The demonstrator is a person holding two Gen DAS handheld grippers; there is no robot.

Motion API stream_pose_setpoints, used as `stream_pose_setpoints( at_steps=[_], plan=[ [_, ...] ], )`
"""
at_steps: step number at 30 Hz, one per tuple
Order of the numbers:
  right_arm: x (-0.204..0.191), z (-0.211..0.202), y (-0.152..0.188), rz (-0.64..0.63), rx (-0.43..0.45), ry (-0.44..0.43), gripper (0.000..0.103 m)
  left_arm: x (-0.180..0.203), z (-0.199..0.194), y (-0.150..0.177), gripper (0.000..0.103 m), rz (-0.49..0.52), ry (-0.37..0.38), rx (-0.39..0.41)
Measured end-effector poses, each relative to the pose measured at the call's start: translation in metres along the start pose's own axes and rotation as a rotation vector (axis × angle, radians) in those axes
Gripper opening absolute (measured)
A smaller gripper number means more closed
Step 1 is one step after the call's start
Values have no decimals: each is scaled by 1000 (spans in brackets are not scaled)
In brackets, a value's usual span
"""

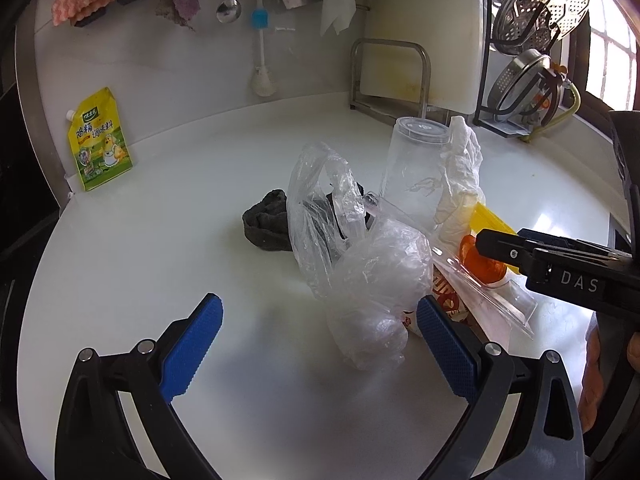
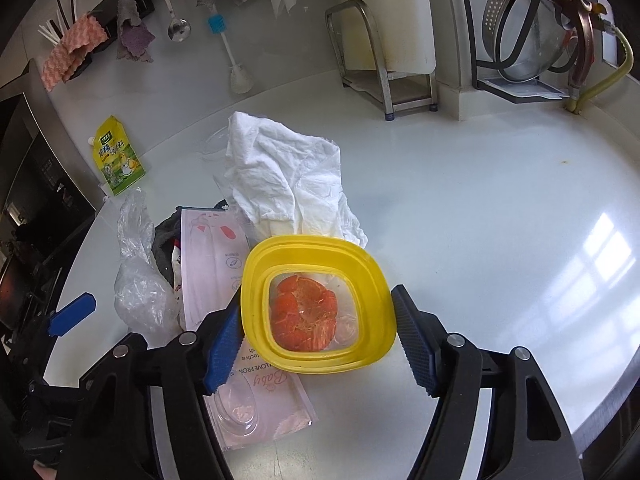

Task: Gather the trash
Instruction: 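Grasp the yellow plastic container rim with the right gripper, then lift the yellow container with the right gripper while the left gripper grasps the clear plastic bag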

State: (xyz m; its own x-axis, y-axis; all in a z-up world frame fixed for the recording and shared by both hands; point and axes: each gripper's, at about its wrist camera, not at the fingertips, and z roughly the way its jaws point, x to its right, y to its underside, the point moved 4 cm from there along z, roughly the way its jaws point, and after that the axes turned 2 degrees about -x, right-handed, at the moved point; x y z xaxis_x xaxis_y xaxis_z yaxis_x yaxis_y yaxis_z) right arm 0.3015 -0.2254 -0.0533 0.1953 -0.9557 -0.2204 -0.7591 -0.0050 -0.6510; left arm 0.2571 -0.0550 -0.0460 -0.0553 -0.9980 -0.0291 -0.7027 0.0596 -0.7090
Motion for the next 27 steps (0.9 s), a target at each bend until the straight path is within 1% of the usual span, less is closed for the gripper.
stream_pose_setpoints(
  at_steps=[3, 7, 13, 16, 19, 20, 22, 24, 25, 27],
  plan=[
    [-1, -9, 0, -20, 40, 34, 68, 1, 2, 0, 96, 1, -7, -2],
    [3, -18, 1, -11, 69, 51, 68, 2, 2, 0, 96, -8, -1, 0],
    [12, -22, 1, 19, 78, 50, 68, 8, 7, -2, 96, -8, -17, 2],
    [12, -23, 1, 23, 81, 45, 68, 11, 12, -5, 96, -21, -7, -2],
    [13, -23, 1, 21, 81, 39, 68, 14, 16, -9, 96, -23, -27, 2],
    [13, -23, 1, 20, 81, 39, 68, 14, 17, -10, 94, -22, -33, 4],
    [13, -23, 1, 20, 81, 39, 68, 13, 18, -11, 83, -31, -28, 4],
    [12, -23, 2, 21, 82, 37, 68, 12, 22, -10, 61, -38, -12, -20],
    [12, -23, 2, 20, 81, 37, 68, 11, 24, -10, 56, -43, -1, -30],
    [11, -23, 2, 18, 82, 40, 68, 10, 24, -9, 41, -53, 18, -34]
  ],
)
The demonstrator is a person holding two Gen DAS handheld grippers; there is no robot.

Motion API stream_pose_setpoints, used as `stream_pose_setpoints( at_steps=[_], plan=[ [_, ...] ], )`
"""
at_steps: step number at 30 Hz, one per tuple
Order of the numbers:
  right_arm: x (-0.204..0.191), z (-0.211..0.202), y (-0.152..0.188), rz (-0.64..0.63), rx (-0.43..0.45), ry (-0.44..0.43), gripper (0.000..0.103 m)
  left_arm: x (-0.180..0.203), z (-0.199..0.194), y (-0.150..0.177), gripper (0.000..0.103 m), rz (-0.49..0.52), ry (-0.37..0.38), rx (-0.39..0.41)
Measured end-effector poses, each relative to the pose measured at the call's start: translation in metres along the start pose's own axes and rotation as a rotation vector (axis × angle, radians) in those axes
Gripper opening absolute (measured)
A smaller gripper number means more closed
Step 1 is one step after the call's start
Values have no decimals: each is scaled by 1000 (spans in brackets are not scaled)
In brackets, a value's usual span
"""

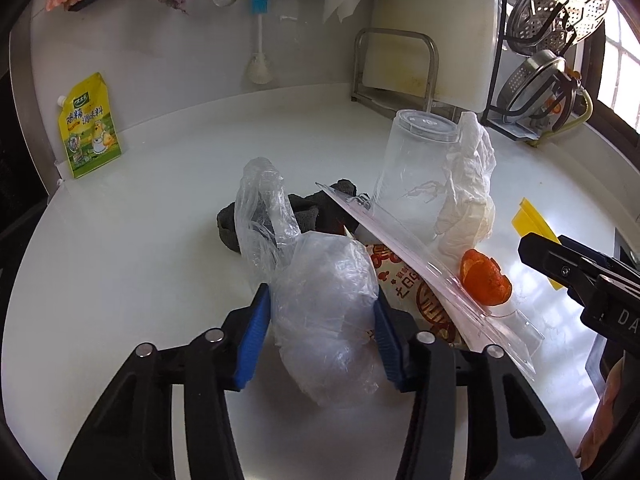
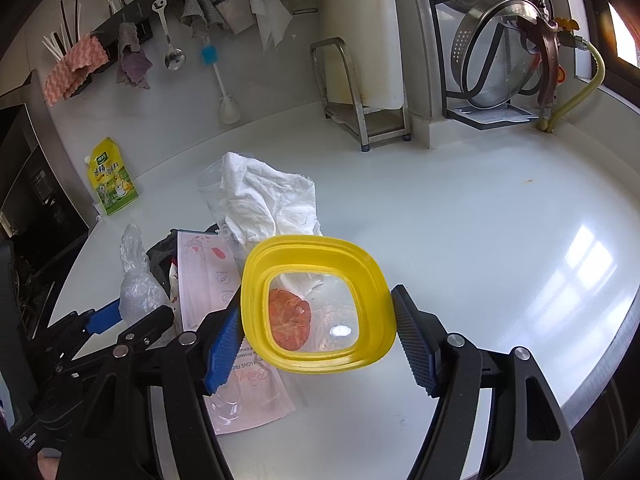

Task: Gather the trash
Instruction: 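Lift the yellow container with the right gripper while the left gripper grasps the clear plastic bag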

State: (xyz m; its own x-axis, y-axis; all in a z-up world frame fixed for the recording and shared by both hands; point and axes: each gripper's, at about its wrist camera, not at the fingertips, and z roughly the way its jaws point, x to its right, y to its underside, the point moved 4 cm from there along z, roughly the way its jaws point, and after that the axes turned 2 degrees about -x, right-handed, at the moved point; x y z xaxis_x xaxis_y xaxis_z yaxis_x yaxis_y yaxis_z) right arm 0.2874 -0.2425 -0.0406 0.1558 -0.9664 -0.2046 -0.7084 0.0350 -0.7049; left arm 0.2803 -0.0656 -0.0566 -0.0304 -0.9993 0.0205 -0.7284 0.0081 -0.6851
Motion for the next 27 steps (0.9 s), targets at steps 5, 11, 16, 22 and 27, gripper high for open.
stream_pose_setpoints(
  at_steps=[5, 11, 16, 22, 27],
  plan=[
    [-2, -4, 5, -12, 8, 24, 68, 0, -5, 3, 28, 8, 12, 15],
    [-7, -16, 14, -26, 28, 40, 68, -6, -21, 10, 27, 36, -13, 44],
    [-15, -34, 27, -31, 52, 68, 68, -15, -37, 21, 27, 51, -33, 60],
    [-31, -66, 56, -42, 78, 122, 68, -21, -63, 41, 27, 59, -37, 80],
    [-48, -99, 86, -39, 108, 150, 68, -19, -85, 67, 27, 82, -23, 76]
  ],
)
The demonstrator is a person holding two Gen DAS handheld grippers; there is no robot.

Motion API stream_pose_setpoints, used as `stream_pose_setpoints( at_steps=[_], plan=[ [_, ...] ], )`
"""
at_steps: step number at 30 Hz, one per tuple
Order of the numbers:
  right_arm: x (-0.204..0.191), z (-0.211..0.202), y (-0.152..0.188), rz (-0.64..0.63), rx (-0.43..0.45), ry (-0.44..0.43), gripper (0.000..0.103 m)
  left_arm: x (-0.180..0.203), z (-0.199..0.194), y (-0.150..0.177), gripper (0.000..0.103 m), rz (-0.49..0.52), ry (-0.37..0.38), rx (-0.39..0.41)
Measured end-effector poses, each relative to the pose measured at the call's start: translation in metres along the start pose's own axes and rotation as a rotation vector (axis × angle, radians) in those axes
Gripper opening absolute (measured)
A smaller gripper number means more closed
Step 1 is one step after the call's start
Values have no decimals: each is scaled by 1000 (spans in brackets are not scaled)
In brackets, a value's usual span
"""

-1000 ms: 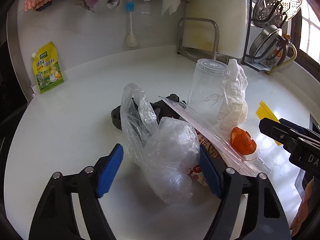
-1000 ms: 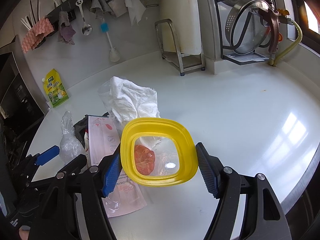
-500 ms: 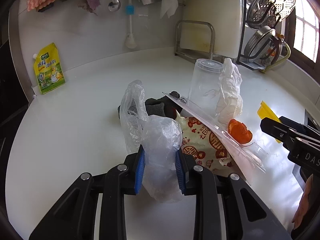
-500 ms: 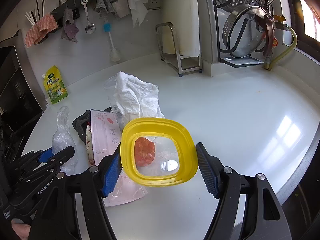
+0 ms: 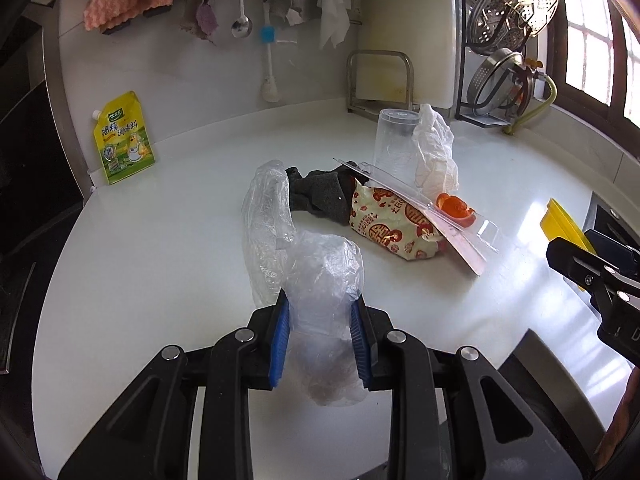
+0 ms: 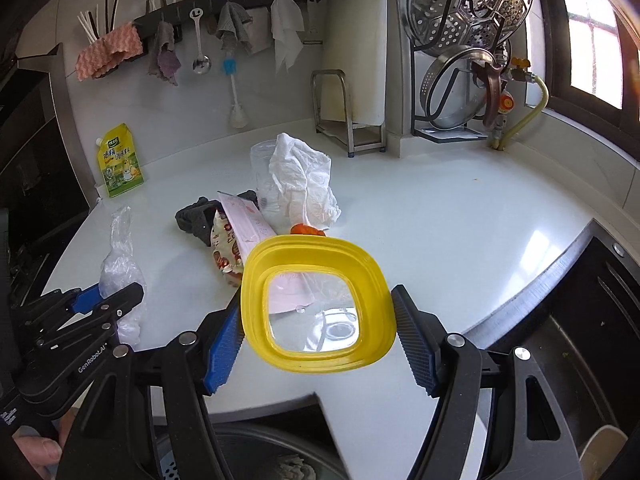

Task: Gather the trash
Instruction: 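Lift the yellow container with the right gripper while the left gripper grasps the clear plastic bag, then carry the yellow container and plastic bag over the basket with both grippers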

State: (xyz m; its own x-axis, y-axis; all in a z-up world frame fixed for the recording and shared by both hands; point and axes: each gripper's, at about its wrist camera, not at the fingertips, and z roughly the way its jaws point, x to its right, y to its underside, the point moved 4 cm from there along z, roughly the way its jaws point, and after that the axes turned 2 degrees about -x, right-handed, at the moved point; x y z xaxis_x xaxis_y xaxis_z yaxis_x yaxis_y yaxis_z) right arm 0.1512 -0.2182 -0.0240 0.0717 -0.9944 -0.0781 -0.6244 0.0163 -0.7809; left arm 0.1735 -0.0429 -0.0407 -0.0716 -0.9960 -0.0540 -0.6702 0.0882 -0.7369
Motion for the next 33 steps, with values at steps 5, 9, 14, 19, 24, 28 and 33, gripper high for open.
stream_pose_setpoints(
  at_steps=[5, 9, 14, 19, 24, 28, 33],
  plan=[
    [-8, -32, 29, 37, 16, 33, 68, 4, -29, 21, 27, 16, 26, 3],
    [-10, -54, 50, 62, 31, 75, 68, 9, -49, 36, 28, 40, 40, 14],
    [-15, -80, 74, 64, 52, 139, 68, 19, -71, 54, 27, 62, 69, 22],
    [-17, -100, 95, 85, 75, 162, 68, 24, -92, 74, 27, 63, 104, 27],
    [-18, -107, 118, 79, 65, 176, 68, 27, -104, 93, 27, 82, 105, 21],
    [-18, -114, 133, 76, 53, 178, 68, 25, -109, 108, 27, 83, 102, 11],
    [-20, -119, 149, 77, 35, 172, 68, 28, -110, 124, 28, 96, 108, -16]
  ],
)
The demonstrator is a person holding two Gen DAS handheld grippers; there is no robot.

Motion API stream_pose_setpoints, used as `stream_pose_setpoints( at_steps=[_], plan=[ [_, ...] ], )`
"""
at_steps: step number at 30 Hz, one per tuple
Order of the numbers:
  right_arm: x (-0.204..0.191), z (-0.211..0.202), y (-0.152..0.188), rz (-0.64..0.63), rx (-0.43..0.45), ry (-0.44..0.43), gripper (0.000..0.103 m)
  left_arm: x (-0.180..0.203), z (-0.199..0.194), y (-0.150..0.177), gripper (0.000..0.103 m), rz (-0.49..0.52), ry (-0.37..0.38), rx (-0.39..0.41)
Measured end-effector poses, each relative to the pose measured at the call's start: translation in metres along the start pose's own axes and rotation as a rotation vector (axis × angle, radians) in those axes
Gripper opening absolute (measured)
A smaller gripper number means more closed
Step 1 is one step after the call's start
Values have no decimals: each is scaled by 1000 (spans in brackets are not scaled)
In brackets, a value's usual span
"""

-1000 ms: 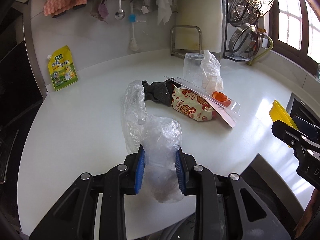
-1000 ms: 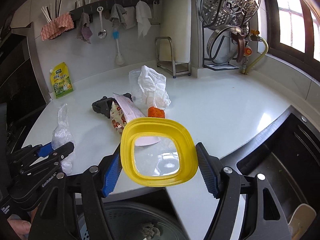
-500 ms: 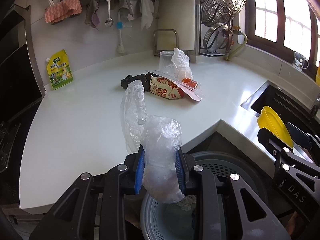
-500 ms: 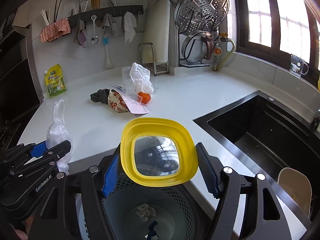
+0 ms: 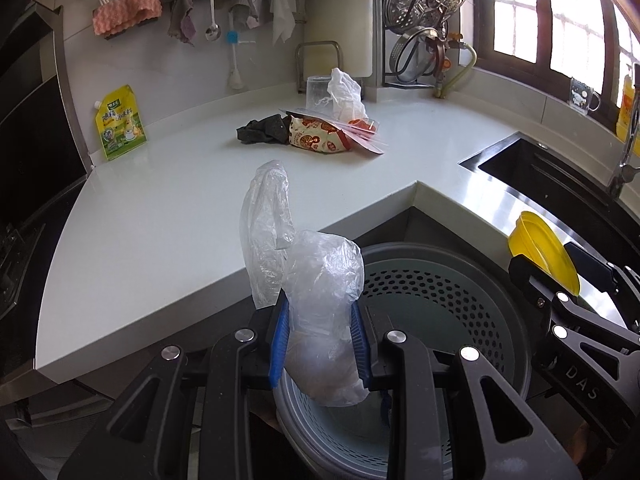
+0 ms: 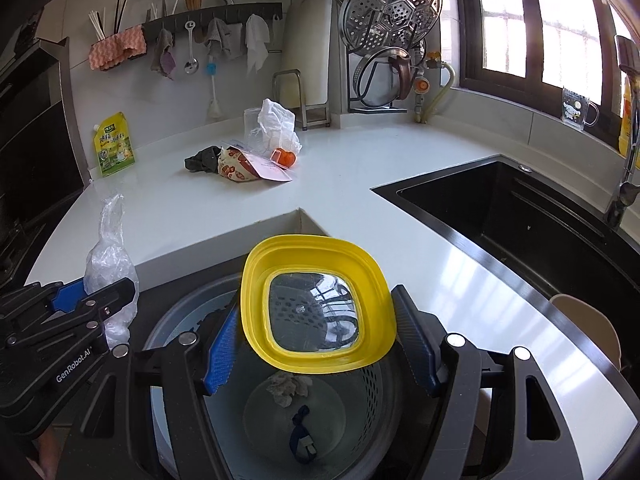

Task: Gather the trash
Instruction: 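Carry the yellow container and plastic bag over the basket with both grippers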

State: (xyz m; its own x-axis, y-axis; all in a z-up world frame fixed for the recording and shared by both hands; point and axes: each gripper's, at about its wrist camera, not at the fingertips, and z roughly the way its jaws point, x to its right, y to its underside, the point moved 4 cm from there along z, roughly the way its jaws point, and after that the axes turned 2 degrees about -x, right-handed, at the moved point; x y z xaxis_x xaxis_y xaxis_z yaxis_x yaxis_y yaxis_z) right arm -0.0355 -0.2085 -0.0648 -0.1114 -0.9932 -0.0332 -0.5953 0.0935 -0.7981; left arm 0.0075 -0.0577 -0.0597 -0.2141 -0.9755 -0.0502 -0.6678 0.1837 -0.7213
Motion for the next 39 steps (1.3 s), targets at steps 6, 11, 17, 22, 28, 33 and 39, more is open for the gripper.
stream_pose_setpoints(
  at_steps=[6, 11, 17, 22, 28, 33, 39],
  plan=[
    [2, 3, 12, 9, -29, -4, 68, 7, 4, 12, 28, 18, 17, -30],
    [0, 8, 18, 8, -50, -16, 68, 12, 11, 20, 28, 25, 28, -59],
    [0, 13, 21, 10, -69, -24, 68, 14, 17, 24, 28, 26, 37, -82],
    [-1, 20, 26, 15, -92, -35, 68, 15, 21, 29, 28, 28, 51, -106],
    [-3, 23, 31, 14, -107, -47, 68, 12, 27, 33, 28, 18, 52, -128],
    [-4, 26, 34, 15, -124, -58, 68, 12, 32, 36, 28, 16, 66, -151],
    [-5, 31, 37, 20, -142, -71, 68, 11, 37, 39, 28, 7, 80, -178]
  ],
)
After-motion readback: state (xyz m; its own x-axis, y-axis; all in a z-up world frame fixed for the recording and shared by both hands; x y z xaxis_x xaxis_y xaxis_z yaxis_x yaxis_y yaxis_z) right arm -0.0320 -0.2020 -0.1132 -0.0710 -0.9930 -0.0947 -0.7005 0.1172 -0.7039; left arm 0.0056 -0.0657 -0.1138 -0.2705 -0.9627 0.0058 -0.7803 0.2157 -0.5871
